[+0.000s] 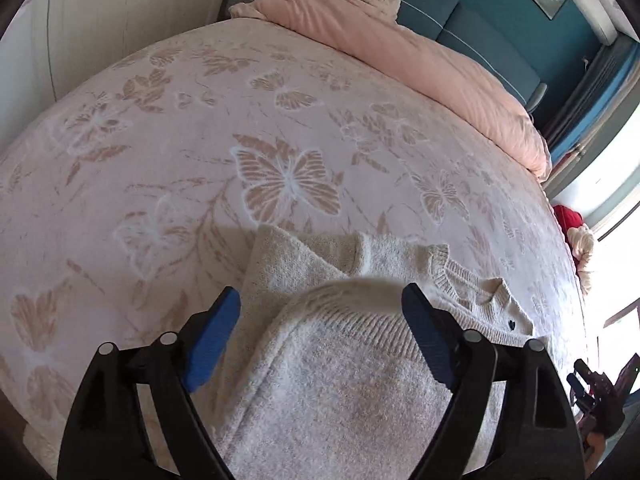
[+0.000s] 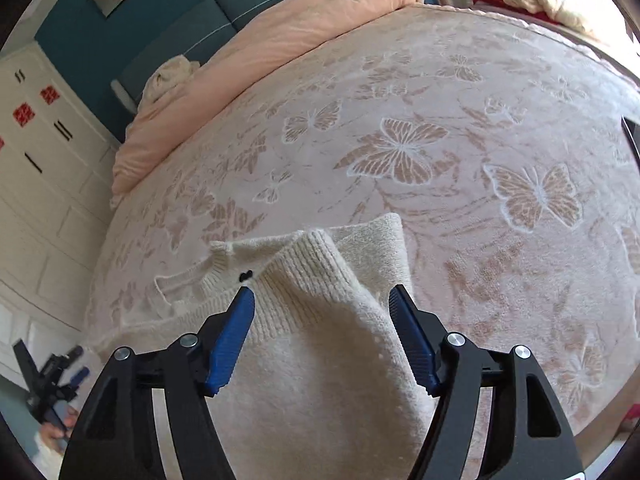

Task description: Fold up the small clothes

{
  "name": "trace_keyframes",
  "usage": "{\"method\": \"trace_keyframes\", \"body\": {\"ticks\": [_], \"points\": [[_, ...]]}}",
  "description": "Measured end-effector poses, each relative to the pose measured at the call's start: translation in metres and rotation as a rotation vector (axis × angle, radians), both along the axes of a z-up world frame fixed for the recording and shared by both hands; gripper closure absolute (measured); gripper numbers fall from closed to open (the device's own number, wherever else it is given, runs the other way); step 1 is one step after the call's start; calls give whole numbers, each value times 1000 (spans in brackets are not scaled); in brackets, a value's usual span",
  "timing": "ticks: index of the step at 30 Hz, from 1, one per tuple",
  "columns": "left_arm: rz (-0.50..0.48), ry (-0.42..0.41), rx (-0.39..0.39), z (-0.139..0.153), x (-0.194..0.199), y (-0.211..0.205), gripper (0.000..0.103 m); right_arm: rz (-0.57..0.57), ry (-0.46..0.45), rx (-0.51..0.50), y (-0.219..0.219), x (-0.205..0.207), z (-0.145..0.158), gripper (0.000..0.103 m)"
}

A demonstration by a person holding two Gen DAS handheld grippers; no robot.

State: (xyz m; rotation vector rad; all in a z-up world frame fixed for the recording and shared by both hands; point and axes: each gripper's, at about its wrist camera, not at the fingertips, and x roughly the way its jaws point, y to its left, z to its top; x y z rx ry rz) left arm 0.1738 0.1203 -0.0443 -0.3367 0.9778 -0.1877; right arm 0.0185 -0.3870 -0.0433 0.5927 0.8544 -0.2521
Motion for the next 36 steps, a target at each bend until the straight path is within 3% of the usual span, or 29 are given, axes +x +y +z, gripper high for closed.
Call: {"method": "trace_keyframes", "body": {"ticks": [6,8,9,10,11,15,18,20,23,27,29,32,36], "points": [[-99,81,82,-31,29,-36,22,81,135,-95,10,45,-39,31],[-127,100,89,-38,37,-48,44,81,144,-70,14,51,-45,36],[-137,110,105,-41,41,-52,55,89,137,-60,17,53,-44,65],[-149,122,115,-42,44,-56,90,110,126,-52,21,55,-42,90],[-159,129,108,-40,46,-58,93,135,133,-38,25,58,-40,95],[-140,4,60,13,41,-49,94,156,-90,-12,33,46,28,96],[-59,0,71,28,55,-29,94,67,-192,-31,6,37,60,96],[-16,30,125,12,73,-19,94,-2,-123,-27,-24,47,37,97],[24,155,121,-27,92,-10,94,-71,15,44,-50,61,-11,97],[17,96,127,-15,83,-17,94,-15,-63,-2,-27,60,9,97],[18,97,129,-15,86,-14,94,-32,-34,-4,-35,62,2,97],[25,145,118,-30,95,-13,94,-148,-19,125,-61,60,-23,97],[-17,166,208,-51,100,-43,93,-43,117,57,-27,93,-52,95]]}}
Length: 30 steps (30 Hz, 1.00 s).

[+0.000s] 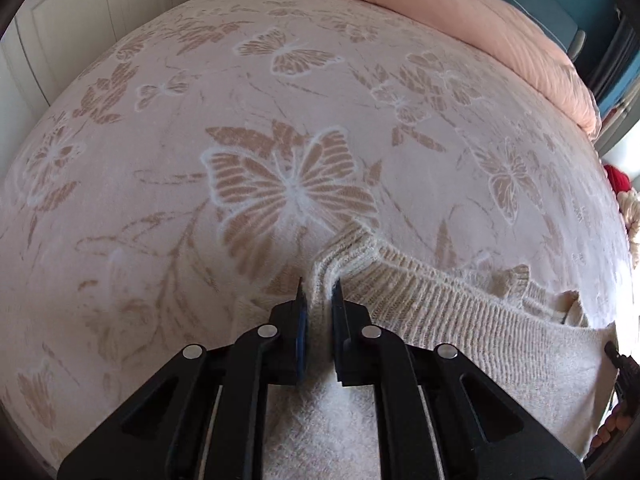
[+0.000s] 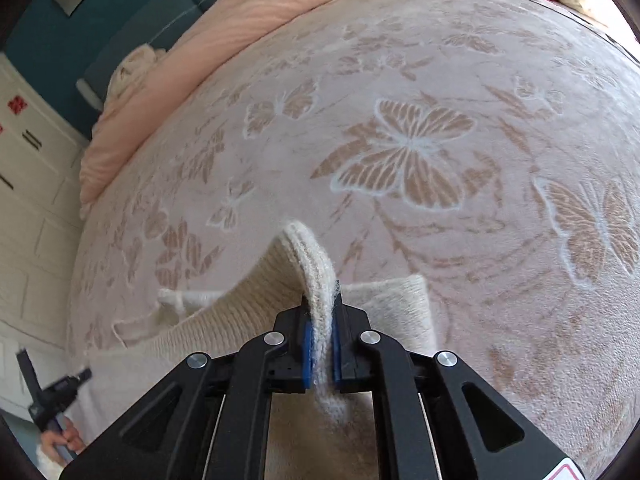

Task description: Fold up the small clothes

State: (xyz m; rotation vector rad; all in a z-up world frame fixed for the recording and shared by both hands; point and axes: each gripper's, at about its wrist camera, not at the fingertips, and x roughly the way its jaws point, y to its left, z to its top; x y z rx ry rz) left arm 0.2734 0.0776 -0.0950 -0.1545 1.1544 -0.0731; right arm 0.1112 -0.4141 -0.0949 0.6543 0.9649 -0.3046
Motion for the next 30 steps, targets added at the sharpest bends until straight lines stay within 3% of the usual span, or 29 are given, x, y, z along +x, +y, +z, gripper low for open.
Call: {"method": "trace_keyframes", "body": {"ticks": [3,6,7,10,13,16,18,20,23,27,29,30], "points": [[9,-10,10,1,-3,-3,89,19,33,-35,12,3,1,86],[18,-17,-50,23,-17,11,73,-6,-22,-77,18,-24,30,69],[24,-42,-42,35,-28,15,69,-16,-35,-106,24,-38,42,68],[18,-96,-22,63,-71,20,60,75,-95,-152,65,-72,68,70],[-7,-114,-55,77,-124,2,48,284,-114,-106,142,-84,72,87],[-82,-92,-118,70,-168,-35,47,498,-105,-12,230,-86,58,94],[-131,-64,-92,55,-185,-56,47,587,-93,-16,273,-85,46,94],[-135,-56,-29,40,-192,-61,47,615,-70,-45,289,-83,34,95],[-86,-42,62,22,-191,-36,47,512,-30,-98,251,-87,22,103],[-32,-34,17,15,-188,17,54,247,44,-121,141,-124,8,103],[-29,-32,-18,14,-189,29,55,153,24,-17,92,-152,-1,103],[-37,-37,-8,14,-191,27,55,93,65,-37,77,-163,-4,103]]}}
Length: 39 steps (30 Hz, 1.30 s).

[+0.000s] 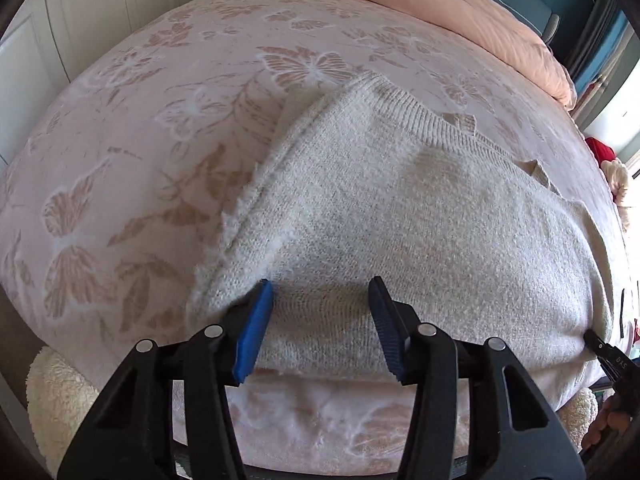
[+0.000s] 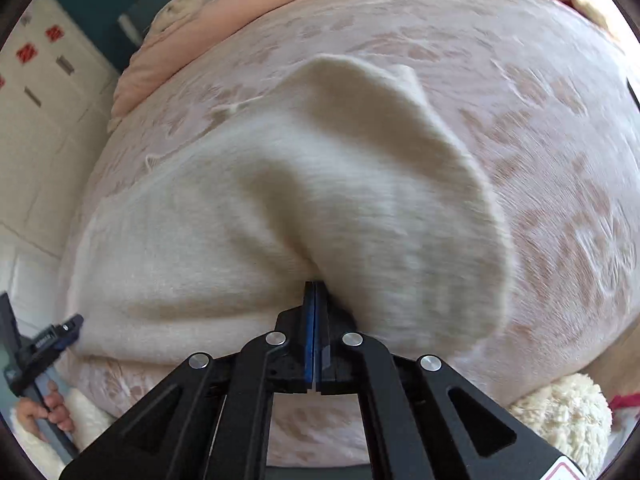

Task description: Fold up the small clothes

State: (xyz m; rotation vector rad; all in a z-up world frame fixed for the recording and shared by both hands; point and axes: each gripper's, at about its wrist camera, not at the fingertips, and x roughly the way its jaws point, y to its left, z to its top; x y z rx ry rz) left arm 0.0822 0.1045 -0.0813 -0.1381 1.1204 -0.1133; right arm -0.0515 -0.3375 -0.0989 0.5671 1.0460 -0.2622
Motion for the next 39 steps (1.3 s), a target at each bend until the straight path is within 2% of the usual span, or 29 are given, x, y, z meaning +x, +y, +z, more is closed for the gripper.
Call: {"method": "trace_keyframes", "body": {"ticks": [1,4,5,6,9,10,11,12,14,16,19,21,22,23,24,25,26,28,30,32,33,35,39], "points": [[-7,-7,26,0,-1,-5,55,-21,13,-23,-8,-8,-1,103],[-10,-21,102,3,-5,-20,55,-42,-1,7,-10,-17,5,103],[-7,-22,93,8,-7,-21,52,-52,-6,18,-8,-20,10,98],[2,-27,66,15,-11,-18,49,-66,-14,30,-5,-22,15,94],[93,-53,-59,34,-32,8,29,-70,-50,82,1,-38,29,69],[139,-56,-100,37,-40,20,21,-61,-59,78,4,-43,32,55],[187,-51,-139,36,-47,31,19,-58,-60,73,7,-47,33,43],[231,-35,-182,32,-51,42,18,-60,-57,80,9,-50,31,37],[312,27,-258,17,-54,59,17,-72,-57,139,11,-52,20,35],[384,82,-313,0,-50,69,17,-117,-34,193,4,-46,4,34],[421,70,-368,-11,-35,68,17,-201,-45,280,-12,-35,-11,34],[437,94,-392,-17,-20,66,18,-269,-79,321,-25,-25,-14,33],[446,108,-425,-20,-13,66,25,-295,-82,333,-30,-18,-15,33],[444,122,-461,-22,-7,67,51,-304,-83,350,-34,-10,-15,42],[432,150,-477,-23,1,66,63,-291,-88,356,-35,-1,-13,59],[418,167,-480,-19,8,66,76,-255,-85,352,-33,9,-8,86],[411,158,-486,-11,10,67,81,-218,-98,352,-30,17,2,87],[379,118,-498,17,8,70,85,-152,-191,349,-22,23,40,89],[338,91,-494,45,0,73,87,-102,-257,355,-16,18,79,89],[315,83,-479,66,-14,78,87,-73,-280,341,-13,4,102,89],[311,84,-456,71,-22,82,87,-73,-267,327,-14,-6,103,89],[310,114,-405,64,-36,92,87,-85,-194,297,-19,-23,87,89],[320,262,-328,-1,-60,97,86,-110,43,267,-12,-58,1,86]]}}
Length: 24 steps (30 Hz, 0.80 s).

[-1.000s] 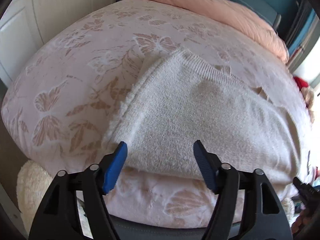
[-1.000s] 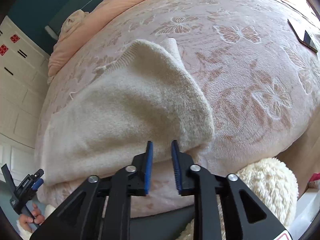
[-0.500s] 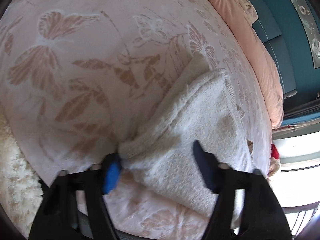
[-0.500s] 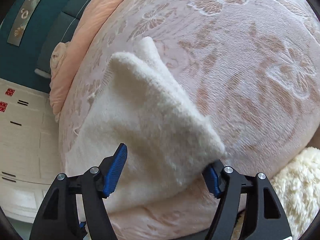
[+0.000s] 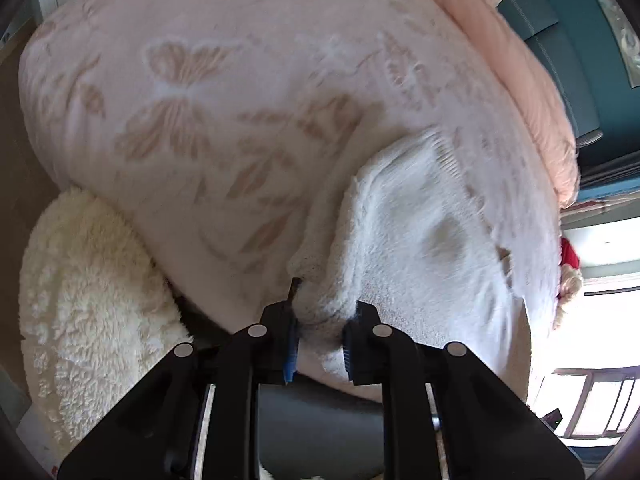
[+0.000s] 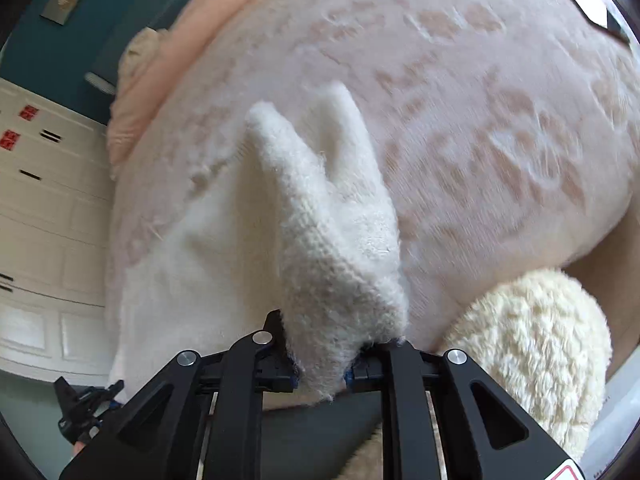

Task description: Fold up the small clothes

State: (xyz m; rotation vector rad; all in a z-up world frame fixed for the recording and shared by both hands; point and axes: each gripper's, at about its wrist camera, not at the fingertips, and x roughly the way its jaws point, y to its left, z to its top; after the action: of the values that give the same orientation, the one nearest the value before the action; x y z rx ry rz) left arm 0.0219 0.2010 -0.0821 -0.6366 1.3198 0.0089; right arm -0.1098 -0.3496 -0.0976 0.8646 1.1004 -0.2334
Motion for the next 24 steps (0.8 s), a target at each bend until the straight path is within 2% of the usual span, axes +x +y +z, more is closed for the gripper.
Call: {"method": "trace_keyframes", "body": {"ticks": [1,3,5,6,9,10,12,13,14,17,21,22,23,24], "points": [[-4,18,30,-13,-6,-3,85,-9,20,3,3,-8,-12,84],[-2,-5,53,-15,-12,-5,80,-44,-5,24,1,-19,-10,77],[-7,-45,106,5,-14,-4,76,-54,-11,-6,-8,-25,8,70],[-14,-74,138,17,-13,-3,75,-49,-10,-36,-14,-26,16,61],[-4,-203,272,61,-10,0,62,-89,-13,-239,-24,-31,52,56],[-11,-251,299,74,-8,-4,57,-75,-34,-268,-24,-27,61,56],[-59,-313,304,89,7,-19,48,-17,-87,-265,-20,6,72,45],[-86,-331,301,90,18,-29,40,14,-98,-273,-19,20,71,44],[-116,-343,289,88,30,-40,36,48,-106,-292,-16,36,69,43],[-176,-344,270,64,69,-67,36,98,-90,-358,-10,83,56,43],[-167,-191,184,8,113,-73,37,101,-21,-305,-12,127,23,43],[-150,-169,199,-1,117,-72,49,104,11,-290,-13,133,14,43],[-156,-164,209,-7,120,-73,62,118,24,-275,-7,134,8,54],[-161,-167,214,-8,119,-73,72,138,13,-253,-5,135,9,95]]}}
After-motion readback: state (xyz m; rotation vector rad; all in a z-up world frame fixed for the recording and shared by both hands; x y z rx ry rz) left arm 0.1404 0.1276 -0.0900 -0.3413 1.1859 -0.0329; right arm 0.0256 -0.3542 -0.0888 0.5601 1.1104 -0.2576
